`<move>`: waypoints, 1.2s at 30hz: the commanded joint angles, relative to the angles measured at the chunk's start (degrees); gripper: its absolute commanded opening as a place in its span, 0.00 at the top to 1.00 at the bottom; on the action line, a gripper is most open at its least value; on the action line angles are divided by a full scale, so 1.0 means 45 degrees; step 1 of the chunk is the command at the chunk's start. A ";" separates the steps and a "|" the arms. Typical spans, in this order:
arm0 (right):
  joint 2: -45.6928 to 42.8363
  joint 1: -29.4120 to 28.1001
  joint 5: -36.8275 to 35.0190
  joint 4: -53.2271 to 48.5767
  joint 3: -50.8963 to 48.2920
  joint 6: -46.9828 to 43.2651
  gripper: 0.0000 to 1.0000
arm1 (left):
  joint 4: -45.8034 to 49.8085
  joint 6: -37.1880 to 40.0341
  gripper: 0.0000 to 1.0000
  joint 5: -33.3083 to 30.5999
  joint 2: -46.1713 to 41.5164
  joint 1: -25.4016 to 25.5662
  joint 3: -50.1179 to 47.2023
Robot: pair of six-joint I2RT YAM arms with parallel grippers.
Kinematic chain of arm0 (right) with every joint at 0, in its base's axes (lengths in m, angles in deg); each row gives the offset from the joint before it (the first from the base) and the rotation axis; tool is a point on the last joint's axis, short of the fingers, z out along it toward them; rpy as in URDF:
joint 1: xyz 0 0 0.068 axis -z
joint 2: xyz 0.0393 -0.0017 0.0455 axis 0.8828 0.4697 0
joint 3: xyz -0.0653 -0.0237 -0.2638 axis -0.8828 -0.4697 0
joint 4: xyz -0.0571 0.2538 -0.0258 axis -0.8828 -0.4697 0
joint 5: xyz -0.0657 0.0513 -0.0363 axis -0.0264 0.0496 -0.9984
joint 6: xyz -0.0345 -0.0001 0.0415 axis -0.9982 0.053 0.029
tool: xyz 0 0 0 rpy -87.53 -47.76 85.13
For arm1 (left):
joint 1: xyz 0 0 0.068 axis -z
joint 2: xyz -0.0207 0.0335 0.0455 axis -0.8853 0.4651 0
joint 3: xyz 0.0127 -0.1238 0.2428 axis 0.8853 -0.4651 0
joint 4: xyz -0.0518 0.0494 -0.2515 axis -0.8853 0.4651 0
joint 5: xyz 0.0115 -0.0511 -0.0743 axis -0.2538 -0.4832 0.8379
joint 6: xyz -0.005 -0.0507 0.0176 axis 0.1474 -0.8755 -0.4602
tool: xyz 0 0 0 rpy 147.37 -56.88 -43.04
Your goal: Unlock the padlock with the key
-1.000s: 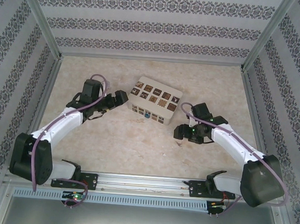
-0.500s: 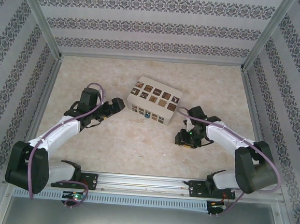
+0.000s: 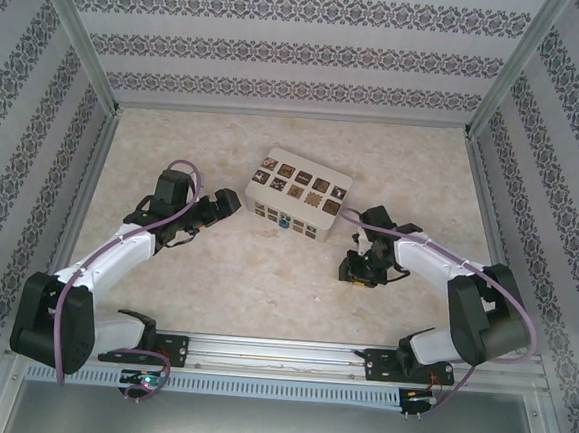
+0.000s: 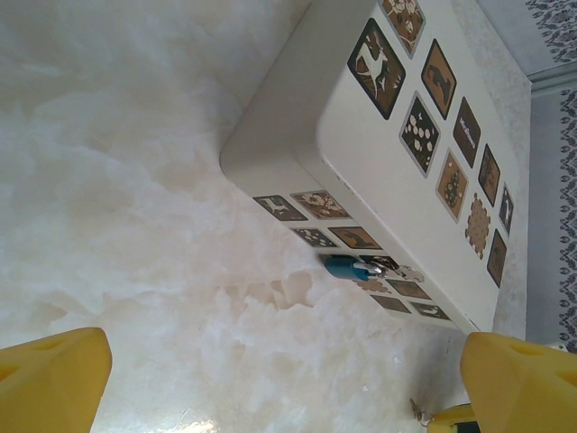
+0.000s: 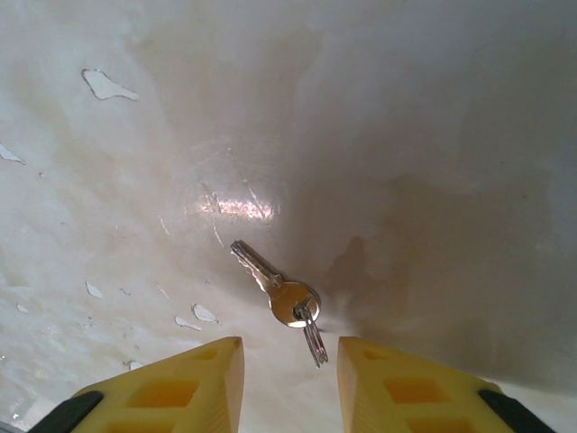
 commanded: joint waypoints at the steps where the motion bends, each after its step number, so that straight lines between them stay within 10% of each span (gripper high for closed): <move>1: 0.0269 -0.0127 -0.0194 0.0018 0.0109 0.0091 0.69 | 0.0131 0.0081 0.01 -0.0208 0.0036 -0.0027 0.0378; 22: 0.0824 -0.0125 -0.0179 0.1128 -0.0240 0.0378 1.00 | 0.0343 0.0335 0.01 -0.0330 -0.0025 -0.0009 0.0536; 36: -0.2200 -0.0046 0.1645 0.5975 -0.1770 0.2291 1.00 | -0.1230 0.0153 0.02 0.1399 -0.0593 0.0011 0.1017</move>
